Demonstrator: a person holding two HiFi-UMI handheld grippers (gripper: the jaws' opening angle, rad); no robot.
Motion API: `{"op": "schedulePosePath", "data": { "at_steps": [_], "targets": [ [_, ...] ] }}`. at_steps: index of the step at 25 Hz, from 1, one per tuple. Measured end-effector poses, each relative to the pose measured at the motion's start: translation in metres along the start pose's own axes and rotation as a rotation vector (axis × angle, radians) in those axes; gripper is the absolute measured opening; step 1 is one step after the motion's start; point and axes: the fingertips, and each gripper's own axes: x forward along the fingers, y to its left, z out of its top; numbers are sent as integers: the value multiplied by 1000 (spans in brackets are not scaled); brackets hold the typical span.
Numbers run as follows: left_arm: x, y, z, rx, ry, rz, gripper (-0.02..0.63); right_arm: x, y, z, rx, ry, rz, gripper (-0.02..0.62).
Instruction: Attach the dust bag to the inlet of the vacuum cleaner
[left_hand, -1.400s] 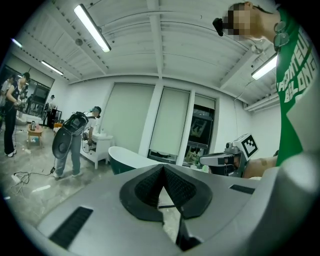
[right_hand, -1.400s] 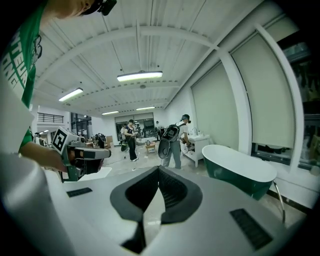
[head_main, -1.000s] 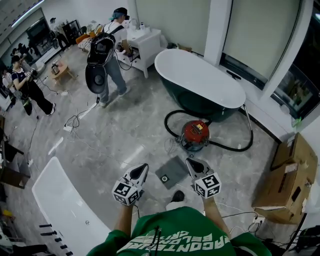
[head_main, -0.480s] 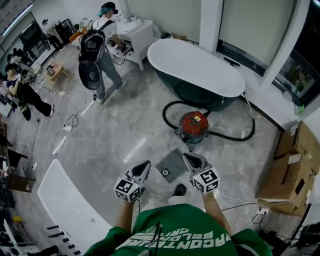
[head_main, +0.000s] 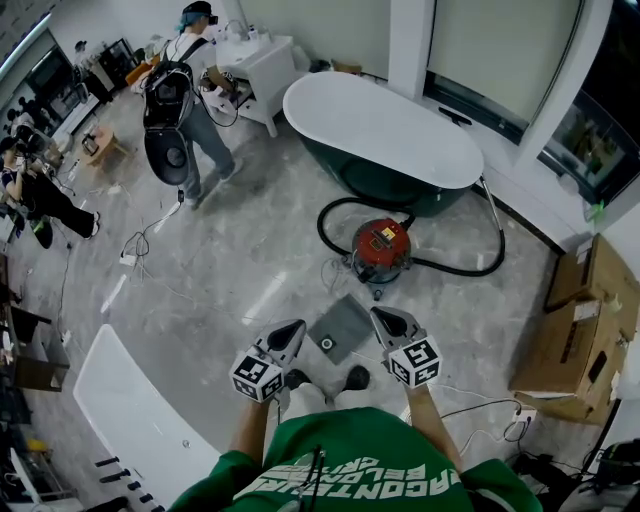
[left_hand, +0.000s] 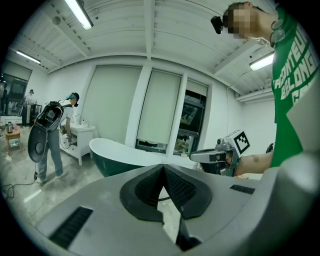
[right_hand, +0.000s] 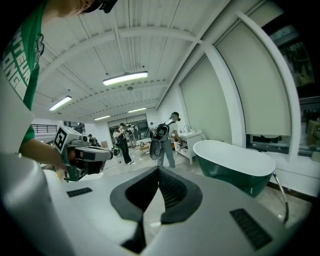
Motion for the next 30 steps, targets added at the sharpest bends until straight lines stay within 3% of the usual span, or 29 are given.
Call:
{"op": "schedulePosePath", "data": {
  "at_steps": [16, 30],
  "targets": [
    [-26, 67, -13, -38, -20, 67, 3, 57, 22, -10, -41, 97, 50, 9],
    [-11, 117, 3, -47, -17, -66, 3, 116, 38, 11, -79, 129, 46, 9]
  ]
}}
